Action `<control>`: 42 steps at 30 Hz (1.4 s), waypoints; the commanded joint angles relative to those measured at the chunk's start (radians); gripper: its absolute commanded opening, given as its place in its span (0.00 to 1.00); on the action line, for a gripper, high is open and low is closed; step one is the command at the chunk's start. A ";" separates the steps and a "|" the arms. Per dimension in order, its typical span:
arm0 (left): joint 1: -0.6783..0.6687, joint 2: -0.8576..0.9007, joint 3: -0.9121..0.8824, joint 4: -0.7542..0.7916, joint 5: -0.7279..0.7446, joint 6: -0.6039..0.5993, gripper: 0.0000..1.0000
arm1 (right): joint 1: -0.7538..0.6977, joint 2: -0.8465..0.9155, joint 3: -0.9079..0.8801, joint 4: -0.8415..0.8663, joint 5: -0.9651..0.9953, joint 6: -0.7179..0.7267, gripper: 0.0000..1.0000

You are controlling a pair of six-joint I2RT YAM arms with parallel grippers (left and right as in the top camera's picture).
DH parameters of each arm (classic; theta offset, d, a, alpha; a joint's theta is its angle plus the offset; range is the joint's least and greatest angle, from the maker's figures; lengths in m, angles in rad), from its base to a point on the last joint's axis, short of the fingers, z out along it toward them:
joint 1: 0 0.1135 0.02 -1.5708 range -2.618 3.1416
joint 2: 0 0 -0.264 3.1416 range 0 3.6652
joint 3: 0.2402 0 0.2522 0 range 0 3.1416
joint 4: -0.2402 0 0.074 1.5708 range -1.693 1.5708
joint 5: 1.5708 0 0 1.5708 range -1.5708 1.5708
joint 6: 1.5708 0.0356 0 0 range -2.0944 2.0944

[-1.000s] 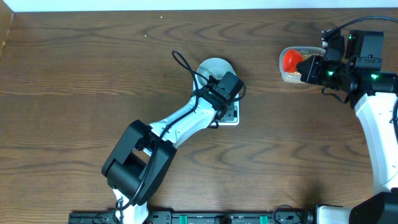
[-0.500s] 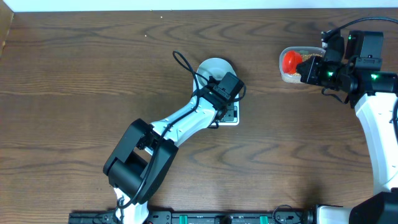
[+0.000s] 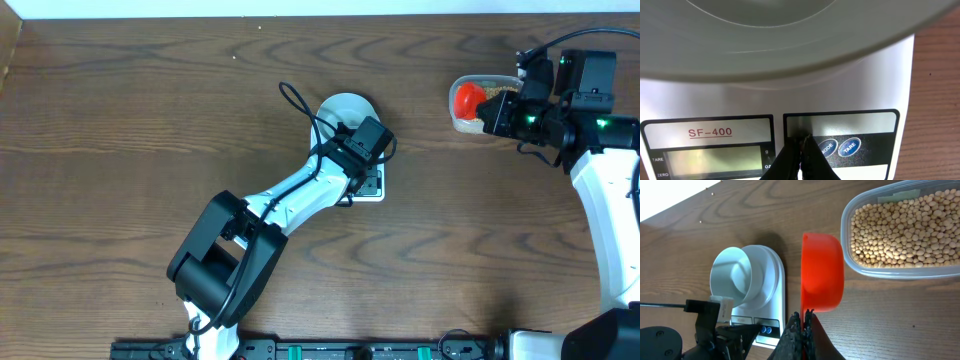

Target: Scoop item into bowl and weigh 50g on scale

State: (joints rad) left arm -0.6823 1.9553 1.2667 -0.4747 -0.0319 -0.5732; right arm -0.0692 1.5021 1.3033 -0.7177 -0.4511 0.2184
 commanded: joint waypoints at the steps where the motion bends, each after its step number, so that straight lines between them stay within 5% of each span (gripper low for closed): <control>1: 0.000 0.052 -0.006 -0.027 -0.014 -0.001 0.07 | -0.006 -0.019 0.020 -0.001 0.005 -0.019 0.01; 29: 0.000 0.059 -0.006 -0.060 -0.065 -0.048 0.07 | -0.006 -0.019 0.020 -0.029 0.008 -0.033 0.01; 42: 0.000 -0.333 0.009 -0.145 -0.051 0.087 0.07 | -0.006 -0.019 0.020 -0.026 0.061 -0.034 0.01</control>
State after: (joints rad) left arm -0.6846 1.7576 1.2697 -0.6025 -0.0597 -0.5388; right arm -0.0692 1.5021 1.3033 -0.7437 -0.4290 0.2001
